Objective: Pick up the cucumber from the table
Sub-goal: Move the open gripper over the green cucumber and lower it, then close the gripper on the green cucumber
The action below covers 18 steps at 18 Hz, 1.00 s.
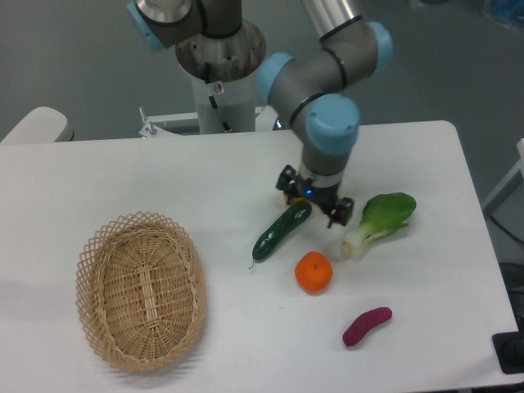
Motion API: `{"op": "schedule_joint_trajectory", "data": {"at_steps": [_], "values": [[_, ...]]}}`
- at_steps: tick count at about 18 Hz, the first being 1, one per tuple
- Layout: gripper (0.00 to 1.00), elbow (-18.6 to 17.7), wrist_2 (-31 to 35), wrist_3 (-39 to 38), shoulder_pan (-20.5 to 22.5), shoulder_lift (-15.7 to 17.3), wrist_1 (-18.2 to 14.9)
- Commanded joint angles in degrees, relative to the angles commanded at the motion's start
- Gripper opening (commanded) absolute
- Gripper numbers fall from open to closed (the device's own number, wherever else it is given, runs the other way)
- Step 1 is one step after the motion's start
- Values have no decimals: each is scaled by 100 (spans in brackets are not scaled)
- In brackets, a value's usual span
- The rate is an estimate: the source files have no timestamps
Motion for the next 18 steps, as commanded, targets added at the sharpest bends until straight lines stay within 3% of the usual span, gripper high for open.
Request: {"op": "schedule_joint_trajectory", "data": {"at_steps": [3,13,15,17,18], "values": [[100,-343,26,202,-62,-44,449],[99,-406,70,369,-141,-352,679],[78,-406,62,369,-141,-352,670],[47,-353,44,387,-141,-352,661],[38,-344,44,387,-133,-352,661]]}}
